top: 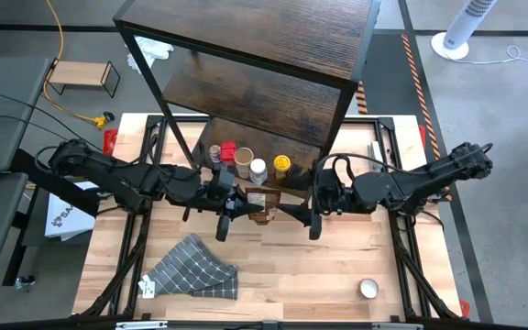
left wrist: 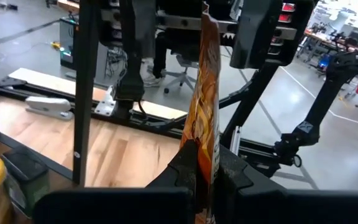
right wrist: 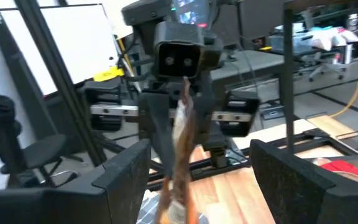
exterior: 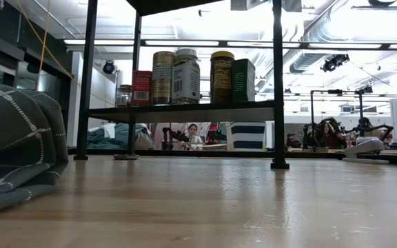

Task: Shelf spices
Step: Put the orange seasoning pack on the shelf

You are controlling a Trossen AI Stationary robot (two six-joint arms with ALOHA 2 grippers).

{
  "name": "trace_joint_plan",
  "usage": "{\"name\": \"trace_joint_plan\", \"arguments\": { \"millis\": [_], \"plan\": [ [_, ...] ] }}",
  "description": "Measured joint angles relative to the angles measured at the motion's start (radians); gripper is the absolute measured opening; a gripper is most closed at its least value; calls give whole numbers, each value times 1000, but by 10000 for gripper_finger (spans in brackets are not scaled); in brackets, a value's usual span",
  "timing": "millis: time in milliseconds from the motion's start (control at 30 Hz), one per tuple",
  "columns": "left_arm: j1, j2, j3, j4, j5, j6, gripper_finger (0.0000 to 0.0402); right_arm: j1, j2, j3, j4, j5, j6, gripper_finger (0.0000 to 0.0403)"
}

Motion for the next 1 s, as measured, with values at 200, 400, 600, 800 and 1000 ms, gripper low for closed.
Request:
{"name": "trace_joint_plan", "arguments": {
  "millis": [200, 400, 600, 800, 1000],
  "plan": [
    [17, 0, 0, 0, -8, 29, 8, -16, 23, 0, 23, -2, 21, 259],
    [34, 0, 0, 1, -7, 48, 8, -16, 54, 0, 56, 0, 27, 174],
    [38, 0, 0, -3, 12, 65, 8, -16, 60, -1, 61, 29, 42, 73],
    [30, -24, 0, -71, 10, 55, 8, -16, 58, -1, 61, 121, 51, 71],
    [-48, -90, -1, -300, -195, 24, 8, -10, 53, -1, 16, 157, 50, 126]
  ]
}}
